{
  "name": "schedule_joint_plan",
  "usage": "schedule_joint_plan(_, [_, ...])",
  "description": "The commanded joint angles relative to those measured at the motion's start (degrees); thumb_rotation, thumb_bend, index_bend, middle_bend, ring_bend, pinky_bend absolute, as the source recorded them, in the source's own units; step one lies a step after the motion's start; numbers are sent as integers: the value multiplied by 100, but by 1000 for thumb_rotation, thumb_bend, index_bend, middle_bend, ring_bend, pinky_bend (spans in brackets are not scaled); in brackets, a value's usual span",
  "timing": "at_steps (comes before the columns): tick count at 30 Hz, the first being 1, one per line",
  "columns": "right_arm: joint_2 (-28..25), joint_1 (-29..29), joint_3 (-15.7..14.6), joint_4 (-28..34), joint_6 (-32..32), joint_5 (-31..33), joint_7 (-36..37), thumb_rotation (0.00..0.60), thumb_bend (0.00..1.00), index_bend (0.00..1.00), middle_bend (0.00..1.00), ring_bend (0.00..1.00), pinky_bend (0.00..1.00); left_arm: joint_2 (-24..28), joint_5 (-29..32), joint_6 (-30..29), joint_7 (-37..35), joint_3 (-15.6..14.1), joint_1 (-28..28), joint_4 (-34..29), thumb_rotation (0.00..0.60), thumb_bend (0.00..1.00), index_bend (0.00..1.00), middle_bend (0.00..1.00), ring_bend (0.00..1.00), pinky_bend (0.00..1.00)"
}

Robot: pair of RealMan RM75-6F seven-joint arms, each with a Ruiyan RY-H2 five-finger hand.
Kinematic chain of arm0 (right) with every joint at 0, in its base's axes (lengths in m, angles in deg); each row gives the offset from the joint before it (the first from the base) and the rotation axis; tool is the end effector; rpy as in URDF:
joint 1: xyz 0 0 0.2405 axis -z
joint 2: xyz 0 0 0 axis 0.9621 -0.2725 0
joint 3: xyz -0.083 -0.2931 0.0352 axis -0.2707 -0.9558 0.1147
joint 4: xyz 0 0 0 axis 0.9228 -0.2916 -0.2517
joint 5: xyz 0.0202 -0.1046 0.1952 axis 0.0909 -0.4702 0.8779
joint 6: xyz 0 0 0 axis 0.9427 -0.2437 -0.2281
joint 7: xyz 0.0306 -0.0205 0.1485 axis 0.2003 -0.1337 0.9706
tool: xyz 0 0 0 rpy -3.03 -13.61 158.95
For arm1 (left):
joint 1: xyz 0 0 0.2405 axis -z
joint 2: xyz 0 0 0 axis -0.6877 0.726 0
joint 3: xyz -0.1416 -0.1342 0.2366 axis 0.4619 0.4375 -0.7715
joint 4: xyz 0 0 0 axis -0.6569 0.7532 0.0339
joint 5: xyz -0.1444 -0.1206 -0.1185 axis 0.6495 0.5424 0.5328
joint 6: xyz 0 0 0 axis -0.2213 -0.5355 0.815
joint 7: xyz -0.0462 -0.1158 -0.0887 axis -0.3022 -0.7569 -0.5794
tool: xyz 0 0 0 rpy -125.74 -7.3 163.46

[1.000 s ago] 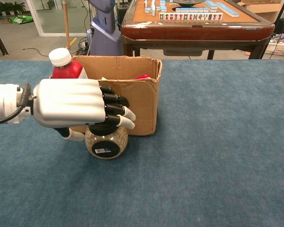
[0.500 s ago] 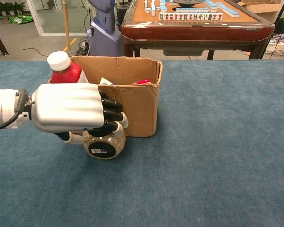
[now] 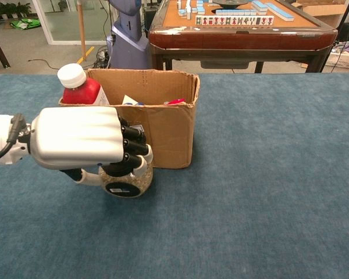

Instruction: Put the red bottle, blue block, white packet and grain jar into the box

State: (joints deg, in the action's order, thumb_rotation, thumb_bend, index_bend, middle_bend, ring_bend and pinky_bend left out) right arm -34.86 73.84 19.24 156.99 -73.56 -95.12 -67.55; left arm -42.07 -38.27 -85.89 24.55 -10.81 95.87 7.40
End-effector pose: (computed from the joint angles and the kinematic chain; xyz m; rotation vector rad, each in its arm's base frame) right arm -0.3299 -0.1704 0.2737 1.3178 -0.8473 1.1290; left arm -0.1600 0.3411 -0.0209 -2.5222 0.2832 -0.9373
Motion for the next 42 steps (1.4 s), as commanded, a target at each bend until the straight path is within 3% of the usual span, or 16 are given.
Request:
schedule_joint_plan(1, [1, 1, -2, 2, -2, -6, -7, 600, 285, 451, 530, 426, 578, 71, -27, -69, 16, -42, -41, -105, 600, 172, 417, 358, 311, 574])
schedule_joint_plan(16, [38, -30, -30, 13, 71, -38, -91, 600, 286, 451, 530, 426, 578, 477, -60, -326, 243, -120, -296, -685, 600, 172, 448, 393, 339, 606])
schedule_joint_plan(22, [46, -37, -30, 18, 88, -27, -117, 600, 285, 451, 530, 426, 578, 469, 50, -197, 585, -5, -363, -735, 600, 172, 301, 379, 335, 606])
schedule_joint_plan(29, [33, -39, -20, 6, 86, -5, -70, 600, 285, 451, 530, 426, 578, 503, 58, -28, 843, 57, -351, -887, 600, 171, 256, 325, 307, 588])
schedule_joint_plan(33, [30, -36, -21, 6, 74, -17, -62, 600, 286, 451, 530, 426, 578, 532, 66, 97, 995, 71, -346, -988, 600, 172, 241, 240, 300, 574])
schedule_joint_plan(42, [33, -25, -27, 14, 45, -38, -82, 600, 285, 451, 530, 426, 578, 463, 653, 623, 1613, 395, -401, -1271, 600, 171, 123, 130, 221, 527])
